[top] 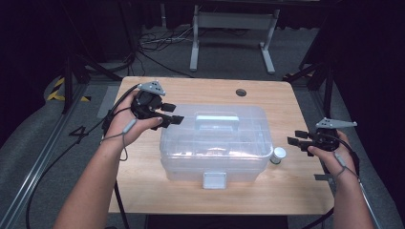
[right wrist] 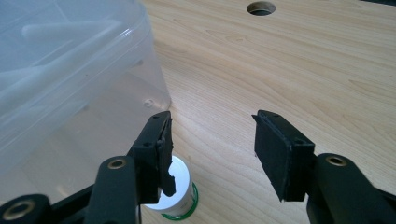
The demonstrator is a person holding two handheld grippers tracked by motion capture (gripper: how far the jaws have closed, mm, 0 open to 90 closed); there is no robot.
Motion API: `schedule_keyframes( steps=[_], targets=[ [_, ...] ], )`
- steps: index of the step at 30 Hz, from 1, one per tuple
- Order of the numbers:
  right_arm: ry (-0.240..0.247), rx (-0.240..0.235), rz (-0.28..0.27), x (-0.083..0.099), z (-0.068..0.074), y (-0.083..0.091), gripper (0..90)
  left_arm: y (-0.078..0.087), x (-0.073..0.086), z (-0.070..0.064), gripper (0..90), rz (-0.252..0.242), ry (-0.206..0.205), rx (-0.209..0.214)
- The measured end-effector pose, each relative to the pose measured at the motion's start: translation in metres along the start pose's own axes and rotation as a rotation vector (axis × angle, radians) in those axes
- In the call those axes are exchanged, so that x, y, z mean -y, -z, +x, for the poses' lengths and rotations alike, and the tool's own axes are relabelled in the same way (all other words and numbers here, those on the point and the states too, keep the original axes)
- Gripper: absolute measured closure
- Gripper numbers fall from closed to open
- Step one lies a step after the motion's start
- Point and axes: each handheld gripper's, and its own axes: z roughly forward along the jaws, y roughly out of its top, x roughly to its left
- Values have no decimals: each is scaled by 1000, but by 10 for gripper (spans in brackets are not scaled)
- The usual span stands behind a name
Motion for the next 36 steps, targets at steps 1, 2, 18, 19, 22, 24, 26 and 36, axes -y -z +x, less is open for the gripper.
schedule_keyframes(
  steps=[1, 2, 18, 19, 22, 24, 26, 36],
  targets=[
    [0, 0, 0, 0, 0, 0, 474, -3, -3, -1, 450, 1, -4, 6],
    [0, 1, 1, 1, 0, 0, 473, -5, -5, -2, 449, 2, -8, 10],
    [-24, 19, 2, 10, 0, 7, 464, -43, -31, -22, 377, 37, -95, 118],
    [-21, 19, 2, 10, -1, 6, 463, -45, -31, -23, 374, 44, -103, 117],
    [-21, 20, 6, 10, 0, 5, 463, -54, -32, -25, 372, 56, -120, 106],
    [-16, 16, 9, 10, 1, 5, 462, -60, -33, -25, 372, 72, -122, 93],
    [-16, 15, 7, 10, 1, 5, 463, -64, -33, -26, 381, 78, -124, 87],
    [-20, 17, 5, 10, 0, 6, 462, -77, -32, -26, 465, 51, -83, 115]
  ],
)
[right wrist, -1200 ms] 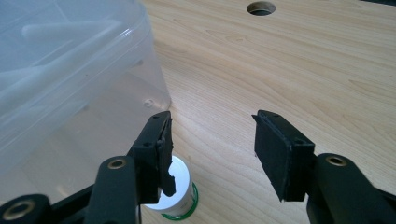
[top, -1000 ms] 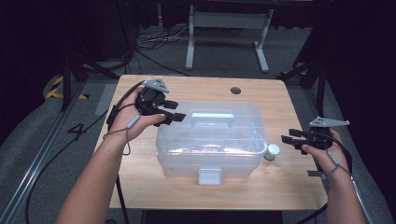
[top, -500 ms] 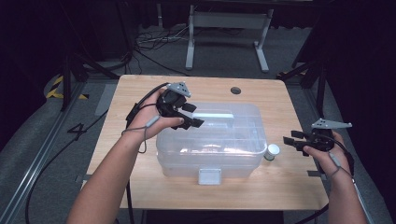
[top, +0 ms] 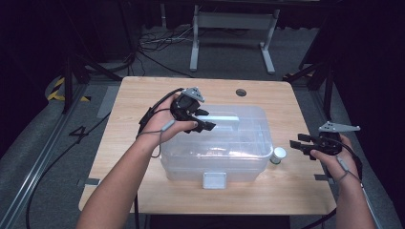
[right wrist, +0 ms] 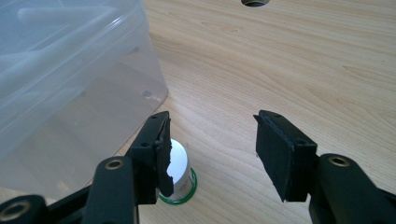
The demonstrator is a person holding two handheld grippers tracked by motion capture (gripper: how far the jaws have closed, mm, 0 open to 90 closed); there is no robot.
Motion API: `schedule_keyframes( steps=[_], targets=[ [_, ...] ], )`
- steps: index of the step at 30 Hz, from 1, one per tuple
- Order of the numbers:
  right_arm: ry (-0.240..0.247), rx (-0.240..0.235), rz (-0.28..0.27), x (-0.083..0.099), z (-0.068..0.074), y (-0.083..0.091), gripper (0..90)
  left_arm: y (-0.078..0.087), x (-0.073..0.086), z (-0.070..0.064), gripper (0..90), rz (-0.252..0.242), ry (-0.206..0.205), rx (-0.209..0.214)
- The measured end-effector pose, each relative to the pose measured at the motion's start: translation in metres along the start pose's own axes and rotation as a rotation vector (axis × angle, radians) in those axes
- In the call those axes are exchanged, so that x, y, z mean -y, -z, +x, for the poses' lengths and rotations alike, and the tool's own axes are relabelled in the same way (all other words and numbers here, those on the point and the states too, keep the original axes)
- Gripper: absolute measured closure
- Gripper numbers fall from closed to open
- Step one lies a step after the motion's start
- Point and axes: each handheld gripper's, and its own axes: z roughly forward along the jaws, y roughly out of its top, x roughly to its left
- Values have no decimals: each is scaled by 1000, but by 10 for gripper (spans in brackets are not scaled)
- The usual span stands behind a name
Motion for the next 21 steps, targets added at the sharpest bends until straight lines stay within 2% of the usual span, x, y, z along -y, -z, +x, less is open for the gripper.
schedule_keyframes(
  steps=[4, 6, 8, 9, 10, 15, 19, 20, 21],
  targets=[
    [-3, 0, 5, 0, 0, 0, 462, 0, 0, -1, 475, 6, -6, -4],
    [-2, 0, 6, 0, 1, 0, 463, 0, 1, -3, 533, -4, -14, -3],
    [-2, 0, 6, 0, 1, -1, 462, 0, 1, -4, 557, -10, -9, 31],
    [-1, 0, 6, 0, 1, -1, 462, 0, 1, -5, 575, -10, 12, 51],
    [1, -1, 5, 0, 1, -1, 463, 0, 0, -5, 600, -4, 17, 53],
    [0, -8, 5, 0, 3, -1, 471, 2, -2, -7, 705, 20, -21, 12],
    [4, -12, 9, 0, 3, 0, 485, 2, -4, -9, 717, 36, -63, -14],
    [3, -13, 9, 0, 3, 0, 489, 2, -4, -9, 720, 36, -63, -14],
    [1, -15, 9, 0, 3, 1, 493, 2, -5, -10, 722, 45, -82, -24]
  ],
)
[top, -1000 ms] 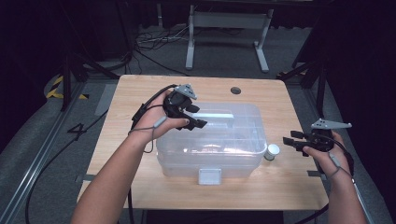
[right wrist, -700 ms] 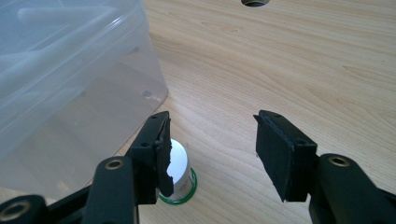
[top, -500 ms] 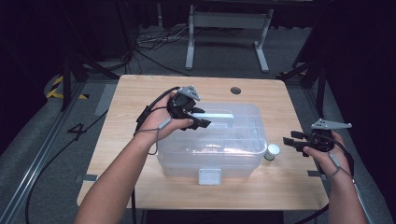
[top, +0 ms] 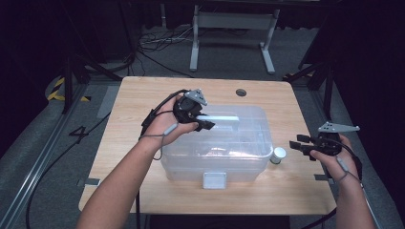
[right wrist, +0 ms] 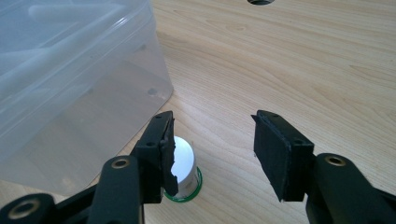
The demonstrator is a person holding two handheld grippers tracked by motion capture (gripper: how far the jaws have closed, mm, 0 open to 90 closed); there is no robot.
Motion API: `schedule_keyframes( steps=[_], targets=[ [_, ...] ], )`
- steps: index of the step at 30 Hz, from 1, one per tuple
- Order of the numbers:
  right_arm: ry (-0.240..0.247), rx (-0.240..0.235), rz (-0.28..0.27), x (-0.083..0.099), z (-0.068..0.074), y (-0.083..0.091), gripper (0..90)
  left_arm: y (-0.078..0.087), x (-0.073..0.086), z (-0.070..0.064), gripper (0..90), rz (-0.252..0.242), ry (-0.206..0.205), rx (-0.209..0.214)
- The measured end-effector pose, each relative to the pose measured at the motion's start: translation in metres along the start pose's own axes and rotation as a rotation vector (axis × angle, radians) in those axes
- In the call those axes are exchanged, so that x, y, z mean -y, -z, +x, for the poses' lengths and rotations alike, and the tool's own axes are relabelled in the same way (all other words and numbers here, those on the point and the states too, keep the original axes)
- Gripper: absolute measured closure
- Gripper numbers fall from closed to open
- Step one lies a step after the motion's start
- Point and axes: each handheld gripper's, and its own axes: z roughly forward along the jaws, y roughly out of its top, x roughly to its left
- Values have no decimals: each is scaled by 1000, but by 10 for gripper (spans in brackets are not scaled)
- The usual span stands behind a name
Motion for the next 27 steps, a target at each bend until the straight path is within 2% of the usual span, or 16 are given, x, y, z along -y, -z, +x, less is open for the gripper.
schedule_keyframes(
  steps=[1, 9, 19, 27],
  targets=[
    [0, -1, -2, 0, 0, 0, 496, 1, -2, -1, 723, 14, -16, -12],
    [5, -13, -12, -4, 5, 4, 515, 6, -11, -1, 708, 53, -11, -12],
    [15, -20, -19, -5, 7, 6, 517, 9, -16, 3, 705, 41, 11, -38],
    [22, -20, -24, -7, 9, 8, 515, 10, -26, 8, 702, 65, 36, -56]
  ],
)
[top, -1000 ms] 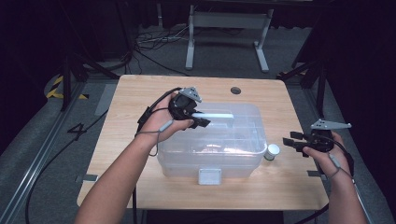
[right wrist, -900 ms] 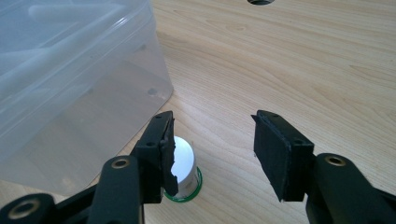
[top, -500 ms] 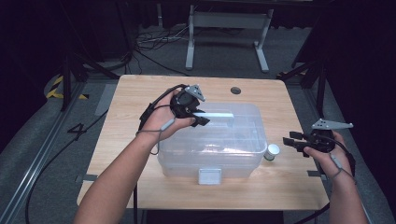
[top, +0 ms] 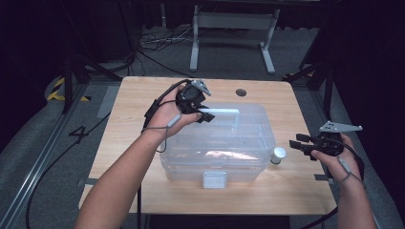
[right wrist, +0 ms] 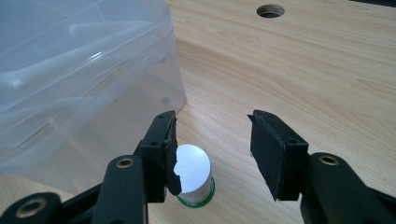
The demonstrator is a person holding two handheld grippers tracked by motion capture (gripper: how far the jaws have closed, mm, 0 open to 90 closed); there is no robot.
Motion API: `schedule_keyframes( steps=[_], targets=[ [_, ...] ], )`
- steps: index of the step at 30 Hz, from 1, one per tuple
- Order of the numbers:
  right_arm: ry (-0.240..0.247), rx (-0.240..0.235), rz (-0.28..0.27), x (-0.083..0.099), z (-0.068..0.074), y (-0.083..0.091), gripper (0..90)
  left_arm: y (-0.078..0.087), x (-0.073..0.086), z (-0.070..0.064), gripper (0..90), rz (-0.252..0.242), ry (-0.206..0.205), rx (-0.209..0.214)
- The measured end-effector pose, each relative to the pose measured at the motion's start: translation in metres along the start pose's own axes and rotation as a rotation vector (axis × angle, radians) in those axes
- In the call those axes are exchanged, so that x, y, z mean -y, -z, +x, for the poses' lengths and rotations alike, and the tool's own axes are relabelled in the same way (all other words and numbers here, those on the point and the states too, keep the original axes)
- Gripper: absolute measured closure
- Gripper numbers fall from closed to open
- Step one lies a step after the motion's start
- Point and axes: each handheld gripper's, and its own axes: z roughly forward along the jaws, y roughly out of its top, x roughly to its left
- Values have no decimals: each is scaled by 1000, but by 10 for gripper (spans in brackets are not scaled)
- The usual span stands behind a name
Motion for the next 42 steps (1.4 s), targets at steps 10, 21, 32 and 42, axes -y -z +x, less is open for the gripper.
schedule_keyframes(
  steps=[10, 21, 32, 42],
  targets=[
    [14, -2, -6, -2, 2, 2, 514, 2, -6, 11, 689, -20, 35, 1],
    [51, -37, -9, -5, 11, 2, 548, 3, -15, 21, 683, -24, 48, -30],
    [57, -100, -52, -10, 18, 8, 570, 9, -23, 22, 688, 12, 43, -44],
    [38, -229, -89, -16, 25, 18, 900, 9, -25, 24, 688, 17, 54, -36]
  ],
)
